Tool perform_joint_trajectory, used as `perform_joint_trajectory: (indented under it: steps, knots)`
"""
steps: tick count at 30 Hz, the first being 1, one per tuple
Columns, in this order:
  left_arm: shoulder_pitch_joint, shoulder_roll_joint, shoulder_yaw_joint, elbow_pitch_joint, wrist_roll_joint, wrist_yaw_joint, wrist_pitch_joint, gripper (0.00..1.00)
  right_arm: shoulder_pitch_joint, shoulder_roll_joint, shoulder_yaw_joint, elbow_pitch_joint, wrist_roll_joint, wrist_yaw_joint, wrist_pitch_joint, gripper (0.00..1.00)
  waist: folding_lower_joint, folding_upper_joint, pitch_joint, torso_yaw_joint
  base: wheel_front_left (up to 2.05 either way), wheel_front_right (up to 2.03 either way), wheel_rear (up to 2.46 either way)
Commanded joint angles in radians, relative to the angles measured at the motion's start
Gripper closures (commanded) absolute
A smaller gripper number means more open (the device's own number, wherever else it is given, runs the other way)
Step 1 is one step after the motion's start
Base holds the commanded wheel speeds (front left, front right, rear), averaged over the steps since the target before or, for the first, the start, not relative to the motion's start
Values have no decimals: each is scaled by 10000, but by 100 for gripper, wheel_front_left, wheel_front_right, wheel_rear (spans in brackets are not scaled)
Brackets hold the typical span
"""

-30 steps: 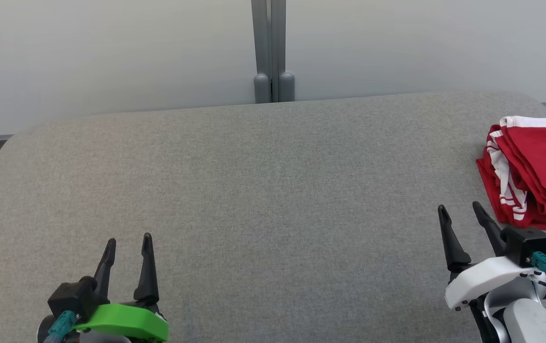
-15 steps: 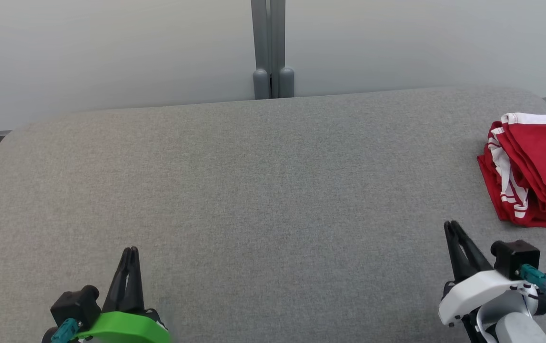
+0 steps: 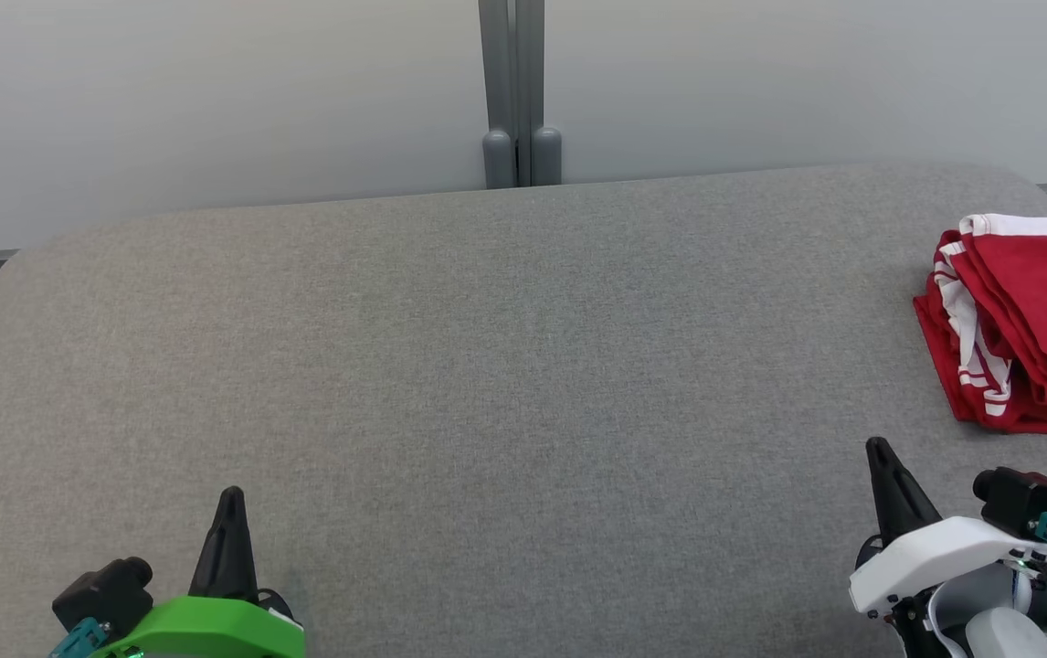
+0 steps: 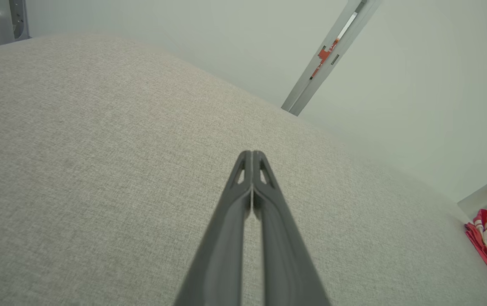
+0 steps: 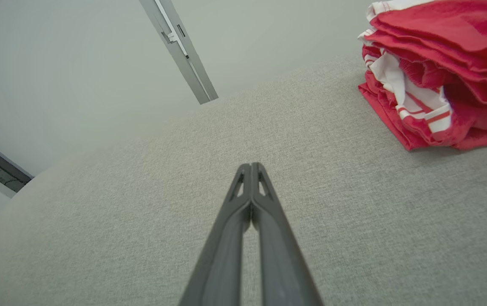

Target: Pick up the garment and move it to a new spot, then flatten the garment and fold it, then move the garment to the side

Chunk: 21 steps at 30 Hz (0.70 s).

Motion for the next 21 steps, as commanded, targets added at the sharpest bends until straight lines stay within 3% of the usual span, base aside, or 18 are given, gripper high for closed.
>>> perform_joint_trajectory:
  steps: [1,21]
  knots:
    - [-263,28,77,-189,-364,-53,82,100,-206,-11,-86,-217,400,-2,69,100,0,0,3,-3,0,0,0]
    - [-471,43,401,-395,-3077,-107,885,100,-244,204,-420,-506,3353,-5,728,100,0,0,48,-52,0,0,0]
